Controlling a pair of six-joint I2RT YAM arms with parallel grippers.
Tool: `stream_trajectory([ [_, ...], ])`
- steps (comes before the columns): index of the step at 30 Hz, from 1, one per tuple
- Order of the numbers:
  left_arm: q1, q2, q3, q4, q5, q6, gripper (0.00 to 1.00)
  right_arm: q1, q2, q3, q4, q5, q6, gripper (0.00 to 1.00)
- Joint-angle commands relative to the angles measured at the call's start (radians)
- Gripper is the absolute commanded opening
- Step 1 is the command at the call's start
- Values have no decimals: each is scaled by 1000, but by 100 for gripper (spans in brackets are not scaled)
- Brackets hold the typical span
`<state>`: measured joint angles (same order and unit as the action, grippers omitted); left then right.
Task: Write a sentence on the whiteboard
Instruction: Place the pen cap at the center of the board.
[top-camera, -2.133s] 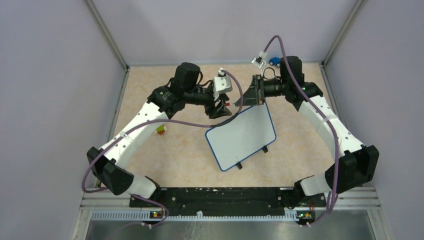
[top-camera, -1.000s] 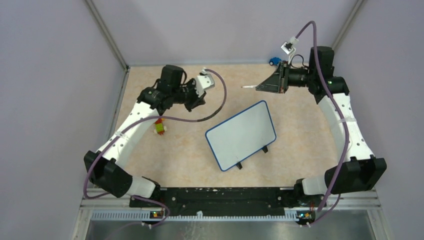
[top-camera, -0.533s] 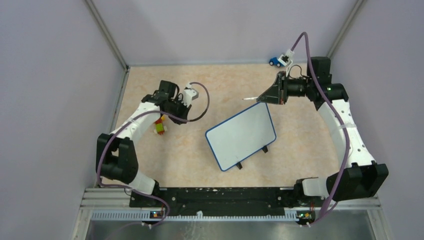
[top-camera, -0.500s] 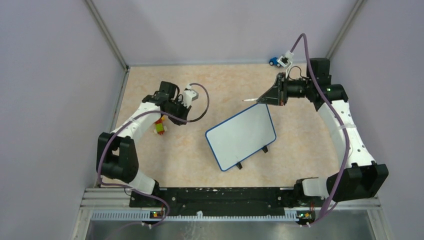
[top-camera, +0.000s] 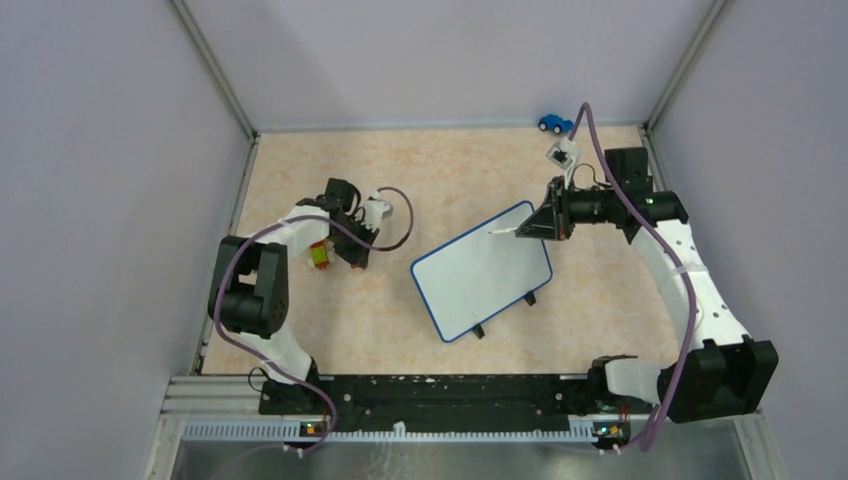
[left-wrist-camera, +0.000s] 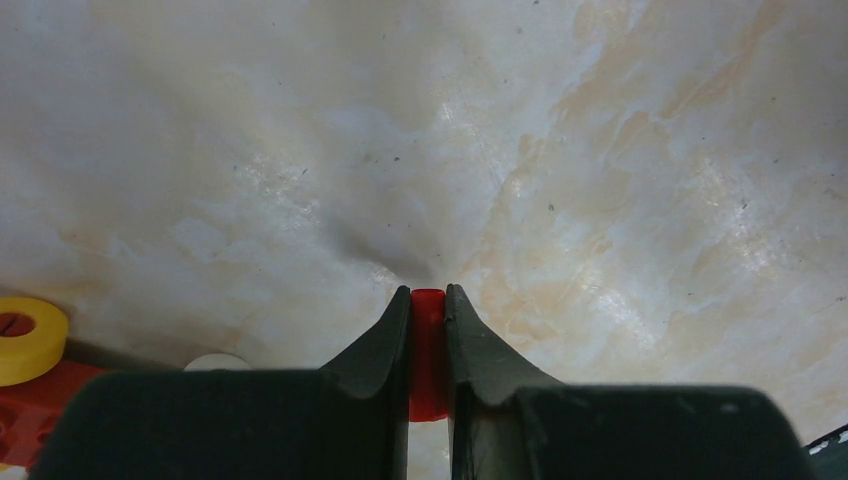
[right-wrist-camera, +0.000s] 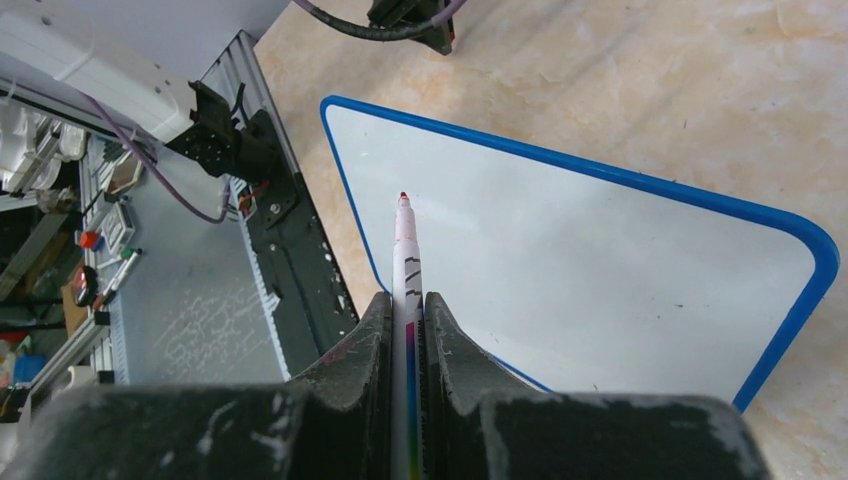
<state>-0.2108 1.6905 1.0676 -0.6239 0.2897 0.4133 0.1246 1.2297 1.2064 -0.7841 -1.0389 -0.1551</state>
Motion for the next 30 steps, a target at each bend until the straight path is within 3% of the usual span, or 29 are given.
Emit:
stream_trajectory([
  [1,7,33,-12,45,11,5,11,29,-31,-11,41,12,-49,0],
  [5,13,57,-14,41,24,9,15,77,-33,-22,51,51,-68,0],
  [18,19,64,2,-9,78,21,44,164,-9,-18,64,89,-105,0],
  [24,24,-46,77,-62,219,-9,58,176,-18,-46,67,70,-130,0],
  [30,43,-158,202,-114,441,-25,63,220,-36,-80,57,71,-177,0],
])
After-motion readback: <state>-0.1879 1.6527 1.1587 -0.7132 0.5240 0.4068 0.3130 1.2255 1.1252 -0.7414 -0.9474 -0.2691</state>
